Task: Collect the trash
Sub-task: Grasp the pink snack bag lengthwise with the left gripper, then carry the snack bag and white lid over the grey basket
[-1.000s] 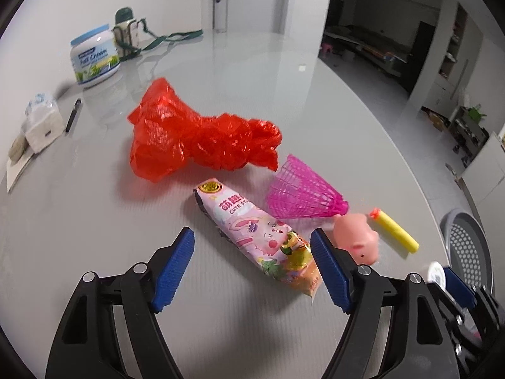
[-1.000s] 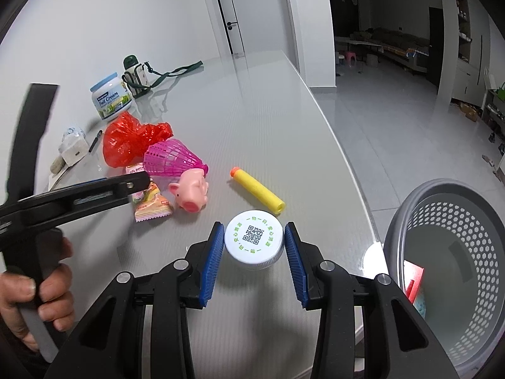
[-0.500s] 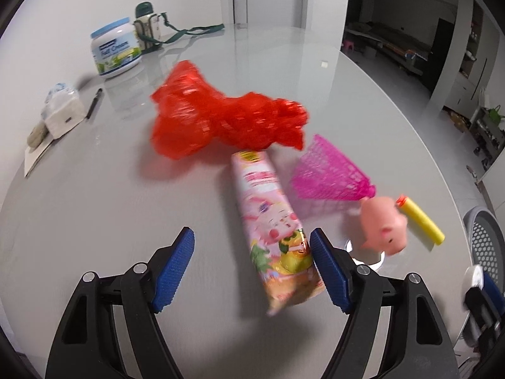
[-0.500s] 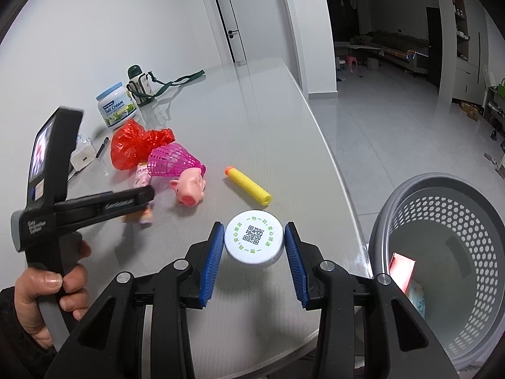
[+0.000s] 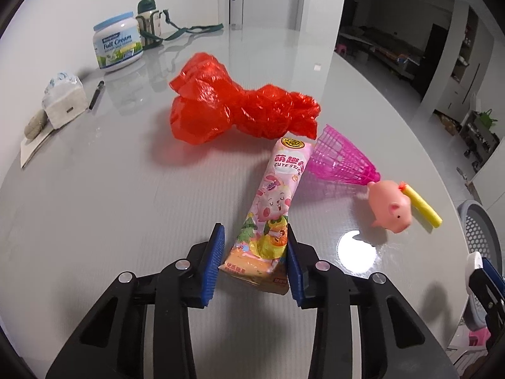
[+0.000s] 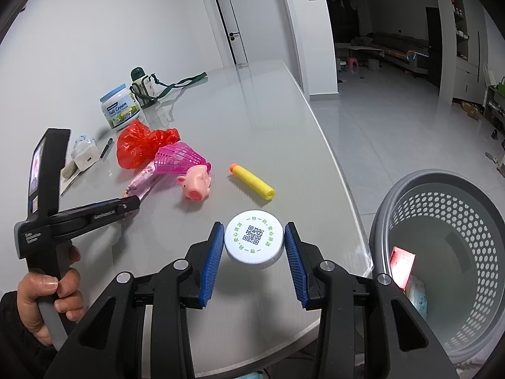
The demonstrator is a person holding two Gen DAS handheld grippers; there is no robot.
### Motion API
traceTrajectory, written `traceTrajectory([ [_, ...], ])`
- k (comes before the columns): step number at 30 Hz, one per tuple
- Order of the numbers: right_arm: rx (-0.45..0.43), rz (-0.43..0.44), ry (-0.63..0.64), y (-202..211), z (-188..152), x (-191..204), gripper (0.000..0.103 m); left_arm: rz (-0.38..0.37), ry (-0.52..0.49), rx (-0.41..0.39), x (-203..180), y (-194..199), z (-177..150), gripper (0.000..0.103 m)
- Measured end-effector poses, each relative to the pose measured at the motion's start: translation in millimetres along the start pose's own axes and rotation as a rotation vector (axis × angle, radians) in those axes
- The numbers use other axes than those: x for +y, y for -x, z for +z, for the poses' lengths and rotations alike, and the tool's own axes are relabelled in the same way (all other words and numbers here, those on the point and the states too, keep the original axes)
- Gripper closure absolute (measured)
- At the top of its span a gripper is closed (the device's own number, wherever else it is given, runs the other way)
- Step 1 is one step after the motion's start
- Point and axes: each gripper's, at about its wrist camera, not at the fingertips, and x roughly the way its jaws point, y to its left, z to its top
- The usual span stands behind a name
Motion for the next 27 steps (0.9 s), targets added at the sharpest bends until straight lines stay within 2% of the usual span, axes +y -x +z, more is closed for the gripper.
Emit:
traceTrajectory([
  [6,-0.007,-0.004,-0.004,3,0,1,0.064,-0.008,-0.010,-0.038,6,23,-6,0.067],
  [10,-0.021,-0.013,-0.014,10,-1,-4,0.064,-0.051,-0.032,-0.072,2,43,-2,0.067],
  [14,-0.043,-0.039,-0.038,22,-2,-15,0.064,-0.113,-0.073,-0.131,-19,65,5,0.067],
  [18,-0.073,-0.092,-0.079,38,-3,-37,0.064,-0.209,-0.145,-0.157,-60,76,10,0.067],
  [23,-0.106,-0.182,-0.150,62,-12,-74,0.064,-0.343,-0.242,-0.128,-118,71,12,0.067],
  [27,-0.115,-0.282,-0.223,80,-26,-111,0.064,-0.418,-0.328,-0.103,-168,68,2,0.067],
])
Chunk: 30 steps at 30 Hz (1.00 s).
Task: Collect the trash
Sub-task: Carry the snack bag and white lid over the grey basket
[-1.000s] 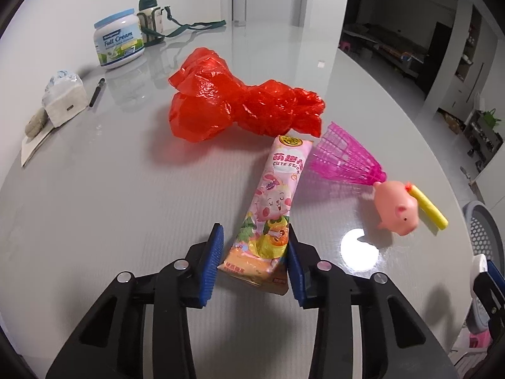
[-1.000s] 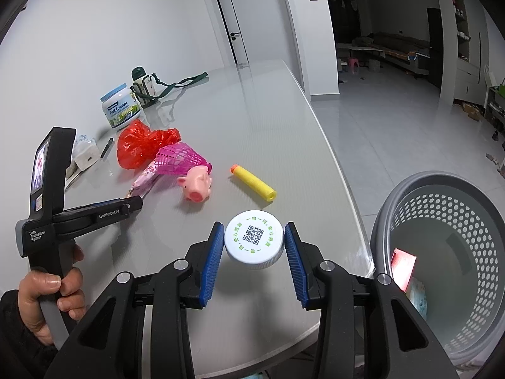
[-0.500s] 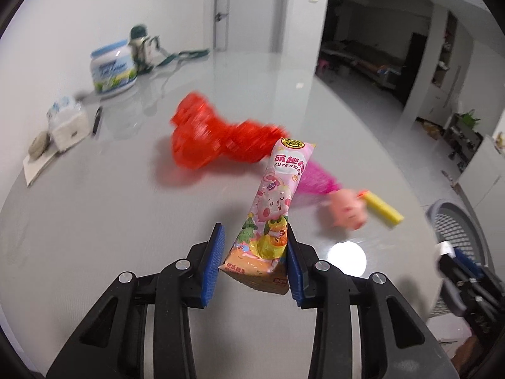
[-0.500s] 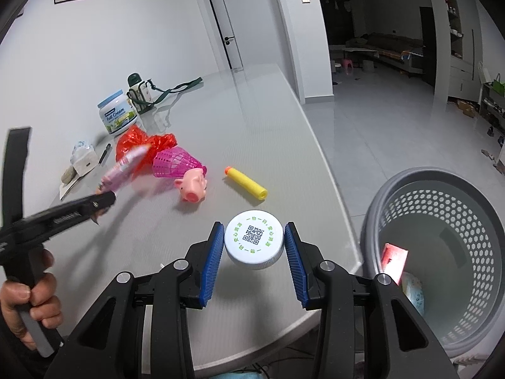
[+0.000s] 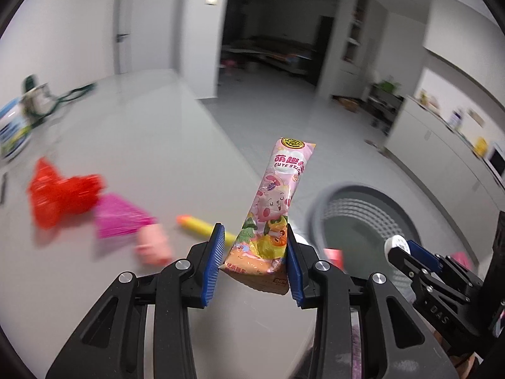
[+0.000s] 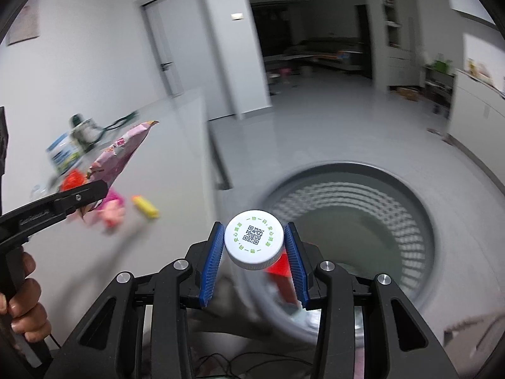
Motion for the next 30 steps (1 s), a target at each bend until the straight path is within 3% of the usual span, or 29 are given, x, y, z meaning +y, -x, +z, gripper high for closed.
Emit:
traceTrajectory([
  [7,0.005,-0.099,-0.098,3,-12,-53,0.064,-0.103,-0.132,0.082,-64,-41,-10,0.067],
  [12,0.025,-0.123,-0.131,-3,-20,-72,0.064,-0.124,-0.195,0.138,-96,-66,-19,0.067],
  [23,0.071,-0.126,-0.169,-20,-24,-99,0.064,-0.143,-0.245,0.239,-126,-107,-31,0.066],
  [30,0.082,-0.127,-0.183,-28,-23,-102,0.064,-0.136,-0.262,0.250,-138,-115,-35,0.065],
])
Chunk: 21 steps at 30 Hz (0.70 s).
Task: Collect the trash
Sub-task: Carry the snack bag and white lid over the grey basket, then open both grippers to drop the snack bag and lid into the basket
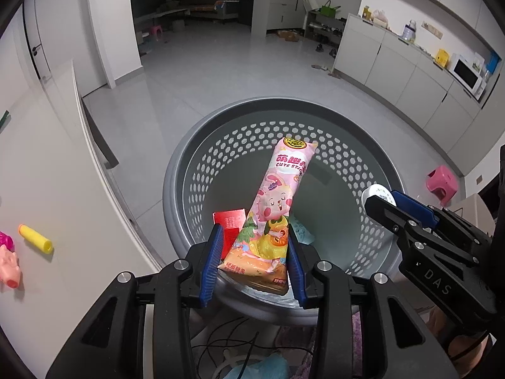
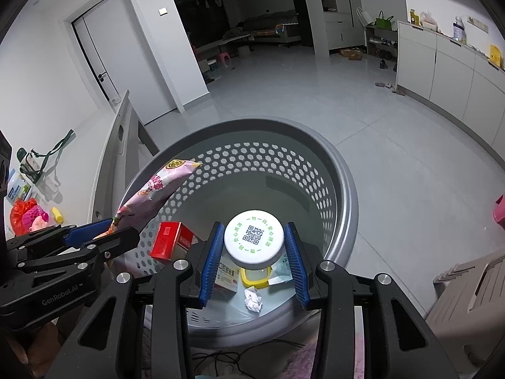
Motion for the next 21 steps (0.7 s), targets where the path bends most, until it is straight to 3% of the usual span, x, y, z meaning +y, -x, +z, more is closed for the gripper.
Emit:
traceTrajectory([
  [10,-0.003,-0.004,-0.001,-2.3,-0.3,-0.2,0.064,0.024,-0.022,-0.020,-3.3,3.3,-2.1,0.061],
  [15,-0.014,-0.009,-0.005,0.3,-3.5,-1.3,0.054,0.031,-0.014,-0.018,-1.2,5.3,-2.8,0.058],
  [21,-0.014,-0.010,-0.010,1.1,-7.1,-2.1,0.053,0.039,-0.006,-0.022,3.8,6.8,-4.1,0.053],
])
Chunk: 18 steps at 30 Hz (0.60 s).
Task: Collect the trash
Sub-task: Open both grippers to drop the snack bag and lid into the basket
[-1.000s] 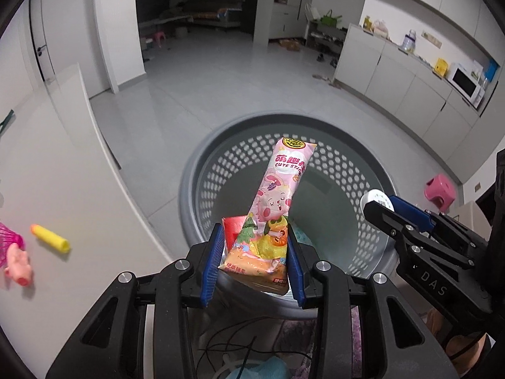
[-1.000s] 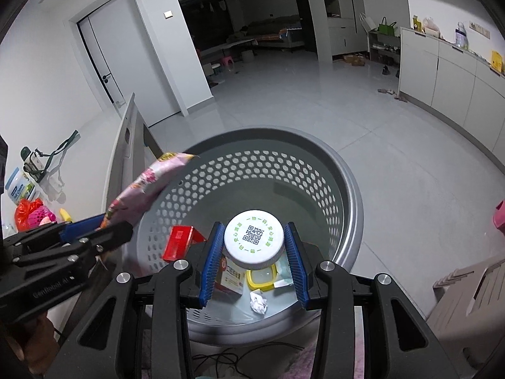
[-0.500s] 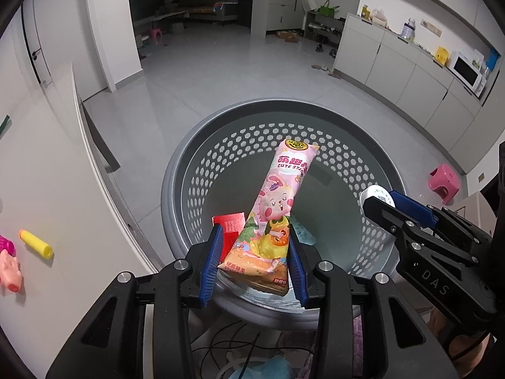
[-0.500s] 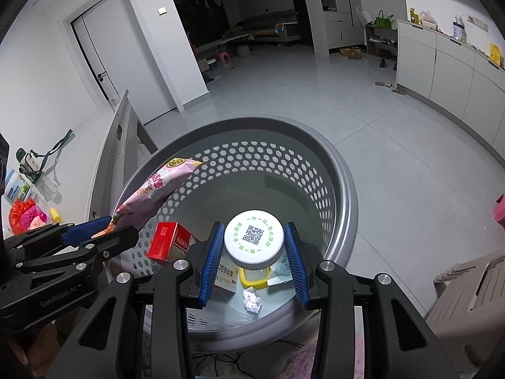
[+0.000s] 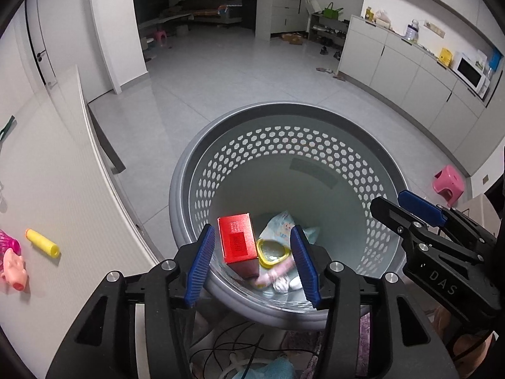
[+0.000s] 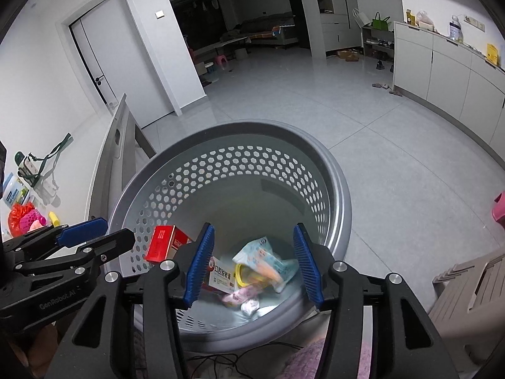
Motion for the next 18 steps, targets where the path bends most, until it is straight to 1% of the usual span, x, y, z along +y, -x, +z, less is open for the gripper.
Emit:
traceTrajectory([
  [13,0.012,0.002,-0.004,6,-4,0,0.053,0.028,0.006,-0.018,5,8,-2,0.051],
  [18,0.004,0.002,-0.001,11,-4,3,0.050,0.038,0.007,-0.029,8,14,-3,0.046],
])
